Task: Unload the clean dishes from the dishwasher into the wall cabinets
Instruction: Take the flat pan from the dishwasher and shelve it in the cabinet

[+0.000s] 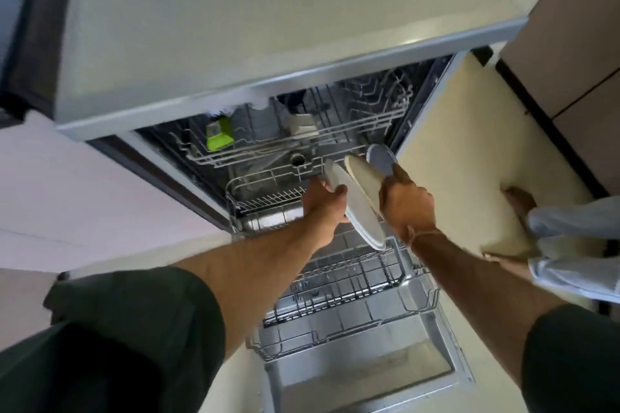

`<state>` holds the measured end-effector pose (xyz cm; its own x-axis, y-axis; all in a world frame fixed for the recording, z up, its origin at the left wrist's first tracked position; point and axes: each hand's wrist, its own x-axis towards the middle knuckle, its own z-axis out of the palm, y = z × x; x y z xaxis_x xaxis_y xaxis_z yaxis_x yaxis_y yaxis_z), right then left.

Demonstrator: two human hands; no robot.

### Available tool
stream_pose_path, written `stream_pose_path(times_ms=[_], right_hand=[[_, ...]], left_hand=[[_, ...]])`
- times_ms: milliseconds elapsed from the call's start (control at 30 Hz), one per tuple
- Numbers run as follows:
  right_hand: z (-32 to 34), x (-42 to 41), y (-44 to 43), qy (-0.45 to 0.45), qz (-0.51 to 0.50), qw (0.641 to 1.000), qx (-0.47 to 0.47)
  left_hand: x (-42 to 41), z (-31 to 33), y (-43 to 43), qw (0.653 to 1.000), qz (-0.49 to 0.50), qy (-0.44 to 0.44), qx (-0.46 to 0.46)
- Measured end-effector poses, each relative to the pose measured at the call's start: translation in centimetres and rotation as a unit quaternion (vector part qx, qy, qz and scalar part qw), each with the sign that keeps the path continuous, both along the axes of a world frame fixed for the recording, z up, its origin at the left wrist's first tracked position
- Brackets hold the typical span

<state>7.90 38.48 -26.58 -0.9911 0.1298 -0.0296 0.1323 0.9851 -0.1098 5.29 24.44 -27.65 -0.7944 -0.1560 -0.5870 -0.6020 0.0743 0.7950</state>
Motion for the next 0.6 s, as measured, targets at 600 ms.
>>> stream_pose_path(times_ms=[600], right_hand=[[30.3, 12.5, -29.5, 0.213, 0.269, 0.939, 0.023]], left_hand=[[14.7, 32.2, -36.7, 0.967, 0.216, 0.090, 0.101]])
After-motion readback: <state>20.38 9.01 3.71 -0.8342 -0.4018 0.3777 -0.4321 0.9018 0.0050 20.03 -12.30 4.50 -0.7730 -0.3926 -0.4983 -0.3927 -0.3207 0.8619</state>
